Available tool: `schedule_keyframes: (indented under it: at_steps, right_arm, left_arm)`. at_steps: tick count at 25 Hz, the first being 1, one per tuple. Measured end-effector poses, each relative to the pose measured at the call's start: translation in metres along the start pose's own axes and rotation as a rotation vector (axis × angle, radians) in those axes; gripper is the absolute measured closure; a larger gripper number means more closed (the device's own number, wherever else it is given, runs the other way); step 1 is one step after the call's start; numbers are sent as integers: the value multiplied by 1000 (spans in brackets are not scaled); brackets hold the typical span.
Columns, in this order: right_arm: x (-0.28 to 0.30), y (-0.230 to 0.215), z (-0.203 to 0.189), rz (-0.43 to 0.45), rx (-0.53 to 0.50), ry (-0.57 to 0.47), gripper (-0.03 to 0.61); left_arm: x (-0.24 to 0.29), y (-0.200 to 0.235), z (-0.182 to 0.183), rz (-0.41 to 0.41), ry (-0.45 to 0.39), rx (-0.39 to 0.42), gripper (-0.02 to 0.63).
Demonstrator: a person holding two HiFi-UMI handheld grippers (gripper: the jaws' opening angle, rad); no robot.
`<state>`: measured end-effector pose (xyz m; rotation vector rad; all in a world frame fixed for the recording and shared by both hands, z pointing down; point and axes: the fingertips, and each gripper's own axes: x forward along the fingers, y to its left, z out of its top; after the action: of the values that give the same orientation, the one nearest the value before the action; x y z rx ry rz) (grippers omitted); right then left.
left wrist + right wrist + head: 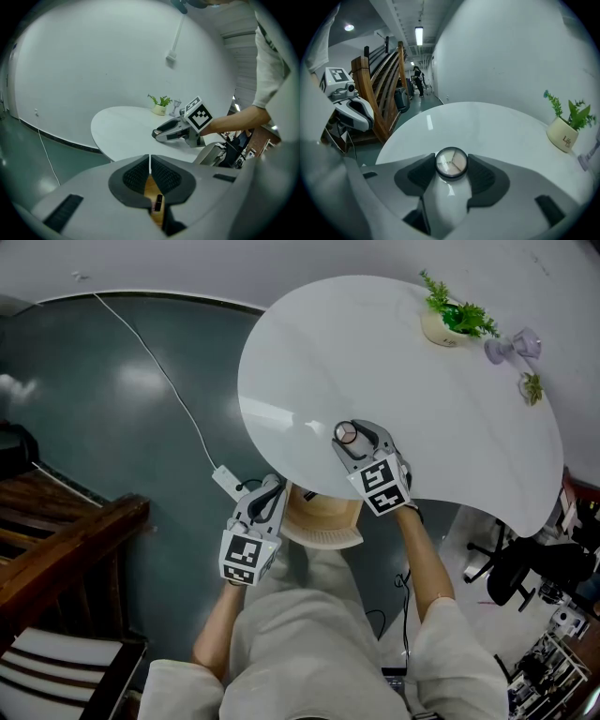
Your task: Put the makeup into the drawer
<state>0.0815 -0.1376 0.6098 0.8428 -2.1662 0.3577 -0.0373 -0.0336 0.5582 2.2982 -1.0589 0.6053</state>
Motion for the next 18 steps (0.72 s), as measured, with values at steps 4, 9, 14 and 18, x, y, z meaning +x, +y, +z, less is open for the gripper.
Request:
schedule_keyframes:
  at_steps: [4, 9, 14, 18]
  right_arm:
    - [-3, -1, 0, -4, -7, -9, 364]
    - [-14, 10, 12, 13, -25, -42, 365]
    - [-32, 36, 19, 39, -35, -79, 365]
    - [-43, 67, 20, 75, -45, -99, 365]
  left_arm:
    - [0, -1, 2, -2, -1, 0, 597]
    - [-2, 2, 3, 4, -4, 7, 597]
    - [-4, 2, 1, 5, -7, 6, 597]
    - [-6, 0, -1, 3, -8, 8, 597]
